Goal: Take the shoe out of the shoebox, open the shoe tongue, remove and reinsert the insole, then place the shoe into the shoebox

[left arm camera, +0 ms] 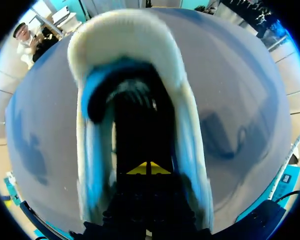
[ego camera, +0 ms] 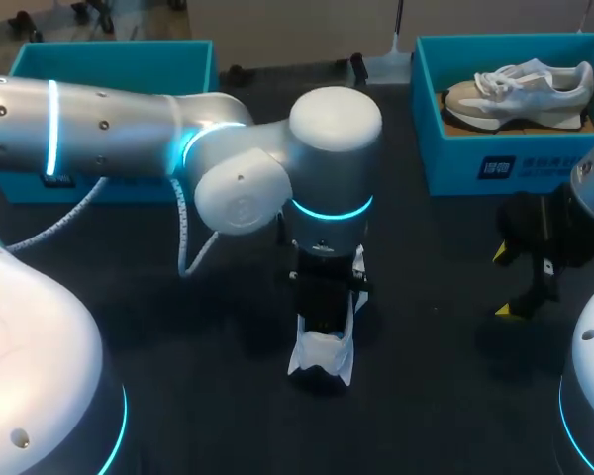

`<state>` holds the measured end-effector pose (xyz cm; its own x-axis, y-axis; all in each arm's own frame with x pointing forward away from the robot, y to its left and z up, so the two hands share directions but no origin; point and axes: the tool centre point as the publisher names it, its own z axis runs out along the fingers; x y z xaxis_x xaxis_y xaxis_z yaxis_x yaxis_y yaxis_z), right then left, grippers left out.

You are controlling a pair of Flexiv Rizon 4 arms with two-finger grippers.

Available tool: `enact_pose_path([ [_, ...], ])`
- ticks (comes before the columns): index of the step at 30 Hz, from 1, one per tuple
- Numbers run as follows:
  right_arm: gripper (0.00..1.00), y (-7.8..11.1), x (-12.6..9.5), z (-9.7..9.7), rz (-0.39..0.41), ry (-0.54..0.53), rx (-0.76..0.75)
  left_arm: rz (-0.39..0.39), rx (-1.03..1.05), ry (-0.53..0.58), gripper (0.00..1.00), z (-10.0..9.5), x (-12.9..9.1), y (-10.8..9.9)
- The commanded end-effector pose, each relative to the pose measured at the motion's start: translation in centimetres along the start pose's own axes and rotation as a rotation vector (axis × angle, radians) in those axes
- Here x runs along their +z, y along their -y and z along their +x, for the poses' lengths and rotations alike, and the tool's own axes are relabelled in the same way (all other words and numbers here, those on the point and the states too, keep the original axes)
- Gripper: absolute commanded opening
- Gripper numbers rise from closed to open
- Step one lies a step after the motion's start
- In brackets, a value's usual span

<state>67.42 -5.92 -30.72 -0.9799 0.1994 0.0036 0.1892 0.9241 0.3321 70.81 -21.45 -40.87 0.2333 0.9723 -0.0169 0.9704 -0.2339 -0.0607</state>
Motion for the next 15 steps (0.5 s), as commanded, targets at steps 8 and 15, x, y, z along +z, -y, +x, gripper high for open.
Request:
enact_pose_path([
  [8,1.00,0.0,0.1,0.1,0.003,0.003,0.000,0.187,0.123,0.109,0.00,-0.1,-4.7,0.8],
  [15,1.00,0.0,0.1,0.1,0.003,0.003,0.000,0.187,0.123,0.109,0.00,-0.1,-4.7,0.8],
])
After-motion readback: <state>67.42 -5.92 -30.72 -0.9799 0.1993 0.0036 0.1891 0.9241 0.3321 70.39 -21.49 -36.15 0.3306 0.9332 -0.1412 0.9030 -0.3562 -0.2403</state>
